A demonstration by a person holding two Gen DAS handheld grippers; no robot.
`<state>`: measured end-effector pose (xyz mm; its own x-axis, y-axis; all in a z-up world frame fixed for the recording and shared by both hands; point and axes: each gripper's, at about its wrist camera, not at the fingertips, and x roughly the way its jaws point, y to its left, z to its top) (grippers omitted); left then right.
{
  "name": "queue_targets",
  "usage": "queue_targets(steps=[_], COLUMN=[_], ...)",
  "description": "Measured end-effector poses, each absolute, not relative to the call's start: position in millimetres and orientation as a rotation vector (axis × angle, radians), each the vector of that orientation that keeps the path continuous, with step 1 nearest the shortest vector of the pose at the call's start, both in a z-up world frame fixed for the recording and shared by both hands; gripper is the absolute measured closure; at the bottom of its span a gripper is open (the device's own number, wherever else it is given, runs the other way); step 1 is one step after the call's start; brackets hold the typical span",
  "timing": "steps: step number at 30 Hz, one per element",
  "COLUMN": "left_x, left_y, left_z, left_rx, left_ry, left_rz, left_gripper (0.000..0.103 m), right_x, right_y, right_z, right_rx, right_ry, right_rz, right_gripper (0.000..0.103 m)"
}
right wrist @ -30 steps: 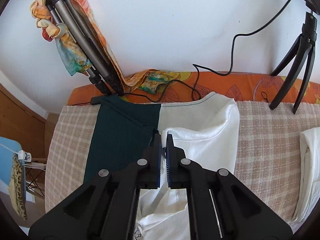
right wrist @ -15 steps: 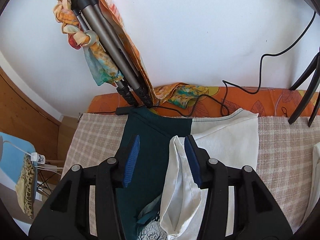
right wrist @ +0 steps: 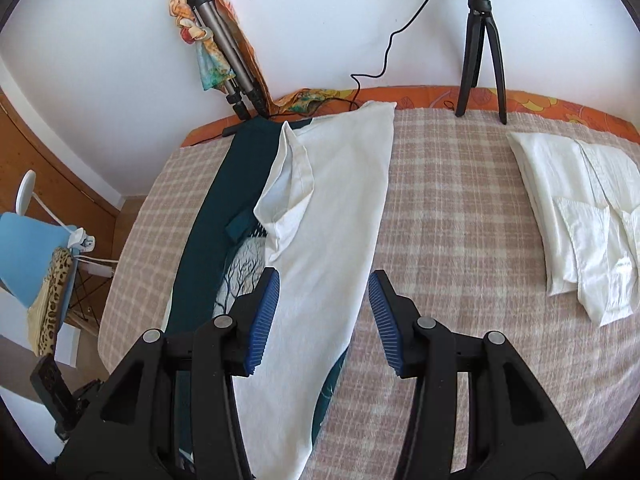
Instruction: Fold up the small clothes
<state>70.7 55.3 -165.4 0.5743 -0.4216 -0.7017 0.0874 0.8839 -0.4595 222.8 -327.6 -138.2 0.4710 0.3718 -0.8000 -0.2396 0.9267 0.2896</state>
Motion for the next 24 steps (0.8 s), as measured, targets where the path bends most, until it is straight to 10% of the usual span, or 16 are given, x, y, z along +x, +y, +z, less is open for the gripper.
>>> queue_targets(steps=[21,24], left_x=[56,57], left_y=[37,35], left_z=[-196,-199], left_rx=[-0.423,-0.428], left_ry=[1.032,1.04], left_rz=[-0.372,-0.385], left_gripper=[0.069,0.086], right_x=[59,61], right_y=[-307,-299], right_z=[-239,-247], right_rx=[0.133,0.099], right_ry=[1.221,1.242], right_rz=[0.361,0.368], right_gripper=[0.054,0.054])
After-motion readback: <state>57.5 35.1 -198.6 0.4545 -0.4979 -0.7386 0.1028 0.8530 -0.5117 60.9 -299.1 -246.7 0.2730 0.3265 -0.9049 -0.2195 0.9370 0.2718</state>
